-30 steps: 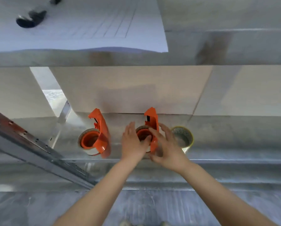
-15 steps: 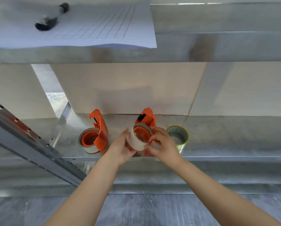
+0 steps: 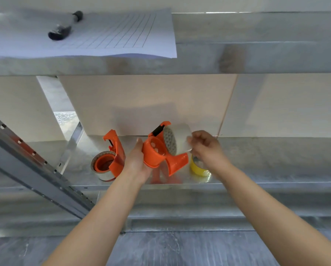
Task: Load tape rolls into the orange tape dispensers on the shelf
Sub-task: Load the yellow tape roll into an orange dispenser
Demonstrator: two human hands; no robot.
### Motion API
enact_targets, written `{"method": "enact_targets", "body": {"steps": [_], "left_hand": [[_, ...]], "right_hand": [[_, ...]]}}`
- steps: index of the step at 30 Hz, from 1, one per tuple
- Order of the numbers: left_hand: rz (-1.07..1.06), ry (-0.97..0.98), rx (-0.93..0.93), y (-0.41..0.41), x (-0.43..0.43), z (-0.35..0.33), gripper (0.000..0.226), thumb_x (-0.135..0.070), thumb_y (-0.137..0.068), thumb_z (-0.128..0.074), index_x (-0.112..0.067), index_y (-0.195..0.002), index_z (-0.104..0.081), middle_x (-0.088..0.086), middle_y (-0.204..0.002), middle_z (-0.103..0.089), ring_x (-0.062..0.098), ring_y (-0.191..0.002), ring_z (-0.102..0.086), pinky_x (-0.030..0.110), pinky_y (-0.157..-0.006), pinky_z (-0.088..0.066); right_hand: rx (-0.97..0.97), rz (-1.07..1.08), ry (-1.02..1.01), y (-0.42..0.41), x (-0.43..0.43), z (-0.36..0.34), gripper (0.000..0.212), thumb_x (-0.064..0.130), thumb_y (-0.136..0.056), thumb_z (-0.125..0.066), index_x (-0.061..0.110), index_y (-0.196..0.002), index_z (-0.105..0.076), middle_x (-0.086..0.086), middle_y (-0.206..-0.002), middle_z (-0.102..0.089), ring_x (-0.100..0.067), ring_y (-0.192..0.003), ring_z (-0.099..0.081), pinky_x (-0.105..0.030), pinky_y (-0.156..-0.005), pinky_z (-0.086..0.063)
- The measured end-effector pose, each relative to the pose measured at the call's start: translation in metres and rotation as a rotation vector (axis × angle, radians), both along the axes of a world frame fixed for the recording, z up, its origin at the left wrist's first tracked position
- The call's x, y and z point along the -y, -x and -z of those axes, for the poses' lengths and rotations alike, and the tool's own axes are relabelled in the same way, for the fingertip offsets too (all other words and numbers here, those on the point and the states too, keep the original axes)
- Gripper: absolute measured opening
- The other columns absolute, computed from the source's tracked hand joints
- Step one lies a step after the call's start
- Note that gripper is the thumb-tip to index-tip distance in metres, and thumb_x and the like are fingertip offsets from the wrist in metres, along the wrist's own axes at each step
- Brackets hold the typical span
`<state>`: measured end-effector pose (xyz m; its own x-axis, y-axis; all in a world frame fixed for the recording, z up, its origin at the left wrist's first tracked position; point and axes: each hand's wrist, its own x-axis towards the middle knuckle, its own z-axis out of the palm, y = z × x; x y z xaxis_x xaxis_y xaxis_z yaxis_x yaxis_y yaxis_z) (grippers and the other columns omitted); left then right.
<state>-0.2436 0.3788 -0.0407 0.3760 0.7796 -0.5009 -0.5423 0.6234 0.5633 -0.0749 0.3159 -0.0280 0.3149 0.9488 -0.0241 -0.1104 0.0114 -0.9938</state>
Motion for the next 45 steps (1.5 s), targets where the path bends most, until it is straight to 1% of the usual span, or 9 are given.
{"method": "enact_targets", "body": {"steps": [3, 9, 12, 16, 19, 24, 27, 37, 45], "left_hand": [[-0.042, -0.027, -0.090, -0.004, -0.005, -0.006, 0.041, -0.038, -0.099, -0.032, -0.009, -0.091, -0.060, 0.009, -0.086, -0.071, 0.020, -0.081, -0.066, 0.037, -0.083, -0.051], [-0.144, -0.005, -0.117, 0.002, -0.011, -0.012, 0.038, -0.035, -0.099, -0.037, -0.008, -0.084, -0.059, 0.008, -0.084, -0.062, 0.019, -0.076, -0.059, 0.035, -0.092, -0.047], [-0.138, -0.043, -0.176, 0.009, -0.006, -0.008, 0.036, -0.036, -0.098, -0.038, -0.011, -0.084, -0.060, 0.006, -0.083, -0.064, 0.018, -0.078, -0.061, 0.036, -0.096, -0.046], [-0.143, -0.041, -0.204, 0.022, -0.005, -0.001, 0.036, -0.035, -0.096, -0.044, -0.014, -0.075, -0.064, 0.005, -0.072, -0.065, 0.018, -0.073, -0.061, 0.036, -0.096, -0.047], [-0.150, -0.060, -0.248, 0.030, -0.004, 0.007, 0.035, -0.037, -0.096, -0.044, -0.014, -0.079, -0.064, 0.006, -0.074, -0.068, 0.020, -0.076, -0.063, 0.041, -0.097, -0.047], [-0.133, -0.119, -0.246, 0.031, -0.001, 0.017, 0.062, -0.038, -0.097, -0.041, -0.018, -0.048, -0.074, 0.002, -0.065, -0.072, 0.017, -0.072, -0.066, 0.039, -0.092, -0.049], [-0.092, -0.110, -0.248, 0.029, 0.006, 0.023, 0.052, -0.038, -0.097, -0.039, -0.017, -0.064, -0.073, 0.005, -0.073, -0.070, 0.019, -0.077, -0.065, 0.039, -0.090, -0.050], [-0.096, -0.151, -0.299, 0.022, 0.011, 0.037, 0.064, -0.051, -0.093, -0.039, -0.018, -0.050, -0.072, 0.000, -0.063, -0.070, 0.013, -0.062, -0.068, 0.033, -0.072, -0.054], [0.058, -0.263, -0.342, 0.015, 0.020, 0.033, 0.068, -0.066, -0.087, -0.029, -0.020, -0.060, -0.070, -0.002, -0.056, -0.066, 0.012, -0.054, -0.063, 0.024, -0.059, -0.052]], "right_hand": [[-0.174, 0.138, 0.077, -0.026, -0.011, -0.006, 0.018, 0.011, -0.087, -0.059, 0.021, -0.072, -0.056, -0.002, -0.070, -0.059, -0.015, -0.064, -0.058, -0.029, -0.066, -0.049], [0.895, 0.065, 0.130, -0.077, -0.038, 0.011, 0.016, 0.016, -0.084, -0.061, 0.009, -0.098, -0.064, -0.006, -0.095, -0.068, -0.018, -0.088, -0.060, -0.020, -0.076, -0.040], [1.183, -0.103, 0.151, -0.091, -0.044, 0.022, 0.020, 0.015, -0.086, -0.058, 0.006, -0.104, -0.064, -0.014, -0.108, -0.067, -0.030, -0.103, -0.061, -0.035, -0.093, -0.043], [1.568, -0.300, 0.161, -0.097, -0.051, 0.034, 0.023, 0.015, -0.088, -0.054, 0.011, -0.108, -0.064, -0.009, -0.114, -0.064, -0.024, -0.115, -0.055, -0.036, -0.116, -0.006], [1.698, -0.406, 0.156, -0.093, -0.054, 0.043, 0.026, 0.013, -0.088, -0.049, 0.013, -0.109, -0.064, -0.008, -0.115, -0.063, -0.024, -0.116, -0.055, -0.038, -0.117, -0.004], [1.576, -0.419, 0.212, -0.095, -0.054, 0.056, 0.032, 0.011, -0.092, -0.046, 0.011, -0.121, -0.060, -0.017, -0.133, -0.052, -0.034, -0.123, -0.047, -0.041, -0.106, -0.032], [1.508, -0.329, 0.217, -0.095, -0.048, 0.059, 0.041, 0.008, -0.091, -0.045, 0.015, -0.131, -0.051, -0.014, -0.147, -0.037, -0.035, -0.134, -0.033, -0.043, -0.112, -0.028], [1.307, -0.135, 0.208, -0.039, 0.013, 0.086, 0.035, 0.031, -0.081, -0.060, 0.015, -0.112, -0.057, -0.007, -0.108, -0.068, -0.031, -0.107, -0.057, -0.034, -0.096, -0.038], [0.343, 0.180, 0.153, -0.017, 0.007, 0.046, 0.015, 0.008, -0.083, -0.061, 0.007, -0.097, -0.064, 0.000, -0.084, -0.064, -0.001, -0.065, -0.058, -0.014, -0.061, -0.044]]}}
